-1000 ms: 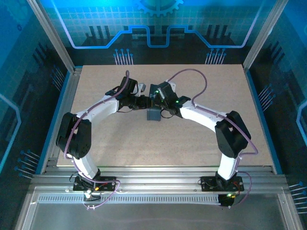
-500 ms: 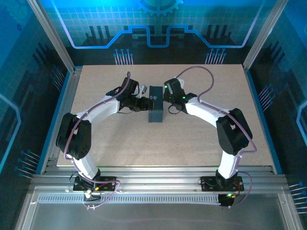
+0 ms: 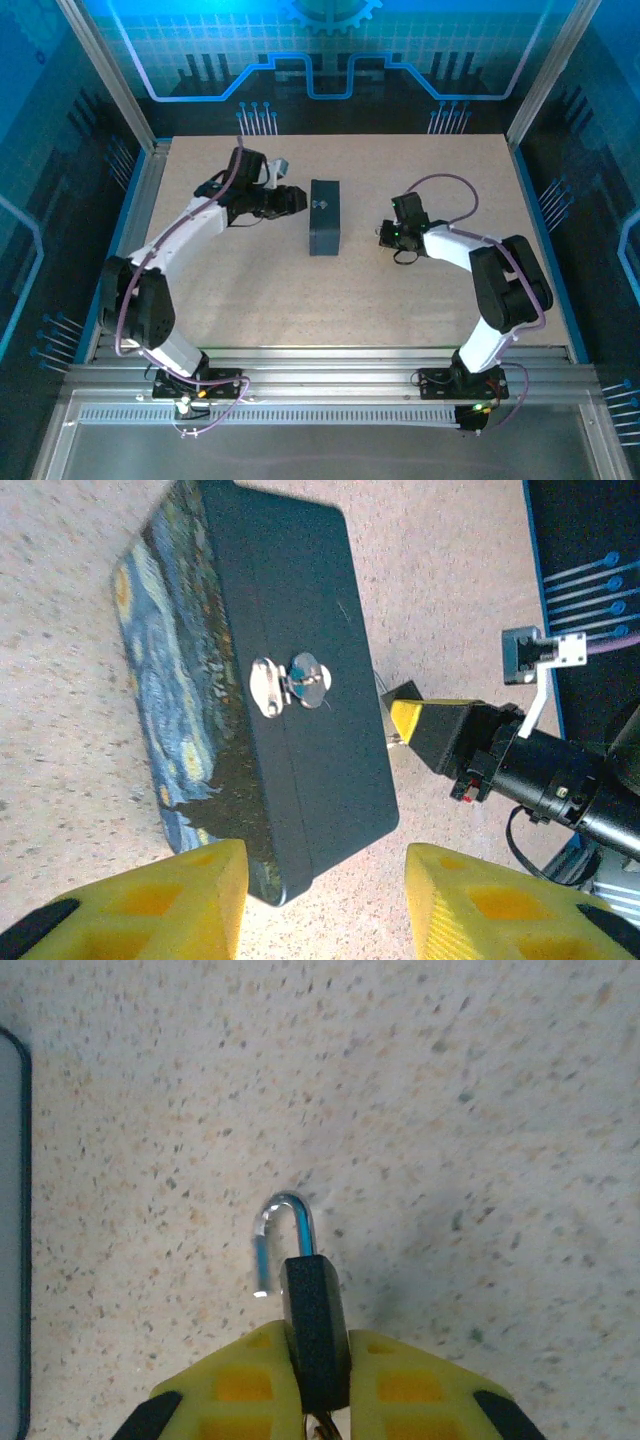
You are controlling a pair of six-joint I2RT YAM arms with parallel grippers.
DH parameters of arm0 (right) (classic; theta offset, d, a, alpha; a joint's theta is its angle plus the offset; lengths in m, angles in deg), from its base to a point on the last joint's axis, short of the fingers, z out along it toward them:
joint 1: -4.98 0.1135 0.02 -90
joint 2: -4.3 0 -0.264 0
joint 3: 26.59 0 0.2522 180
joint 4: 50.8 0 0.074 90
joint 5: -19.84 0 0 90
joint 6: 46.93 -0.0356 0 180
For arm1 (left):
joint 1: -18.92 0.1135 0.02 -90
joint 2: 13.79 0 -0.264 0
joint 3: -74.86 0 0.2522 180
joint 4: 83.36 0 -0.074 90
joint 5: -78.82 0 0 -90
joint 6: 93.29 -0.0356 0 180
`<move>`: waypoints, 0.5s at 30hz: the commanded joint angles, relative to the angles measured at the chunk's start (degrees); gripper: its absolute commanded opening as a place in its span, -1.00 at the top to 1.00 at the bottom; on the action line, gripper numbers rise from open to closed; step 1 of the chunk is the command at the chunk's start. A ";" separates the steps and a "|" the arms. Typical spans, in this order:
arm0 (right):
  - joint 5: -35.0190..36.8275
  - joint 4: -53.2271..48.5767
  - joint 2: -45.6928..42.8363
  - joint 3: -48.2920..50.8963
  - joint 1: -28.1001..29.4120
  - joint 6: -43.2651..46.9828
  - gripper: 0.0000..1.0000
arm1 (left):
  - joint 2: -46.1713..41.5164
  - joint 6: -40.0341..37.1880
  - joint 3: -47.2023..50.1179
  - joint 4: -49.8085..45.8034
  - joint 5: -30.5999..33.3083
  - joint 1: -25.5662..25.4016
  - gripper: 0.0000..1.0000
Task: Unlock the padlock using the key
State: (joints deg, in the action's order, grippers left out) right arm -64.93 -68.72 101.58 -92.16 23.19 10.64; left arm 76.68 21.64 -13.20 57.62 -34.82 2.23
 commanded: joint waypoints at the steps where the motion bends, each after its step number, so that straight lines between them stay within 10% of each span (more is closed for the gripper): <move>1: -3.49 1.53 -0.34 3.78 -2.63 3.84 0.76 | -3.50 0.49 1.98 -1.48 1.13 1.92 0.08; 6: -10.16 -0.68 -2.15 4.69 -5.71 7.88 0.00 | -4.78 -0.05 2.93 -3.46 2.22 3.93 0.08; 9: -12.79 -3.04 -6.99 3.41 -5.68 9.27 -0.96 | -5.77 0.14 3.90 -3.76 2.76 4.61 0.08; 15: -15.91 -9.45 -14.75 -3.17 -1.23 8.42 -1.00 | -7.19 -0.22 5.48 -4.60 4.27 5.07 0.08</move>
State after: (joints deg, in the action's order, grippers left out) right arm -77.87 -74.40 89.95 -90.96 19.21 18.36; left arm 72.03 21.86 -8.72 54.71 -31.80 6.78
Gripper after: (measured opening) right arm 0.999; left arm 0.462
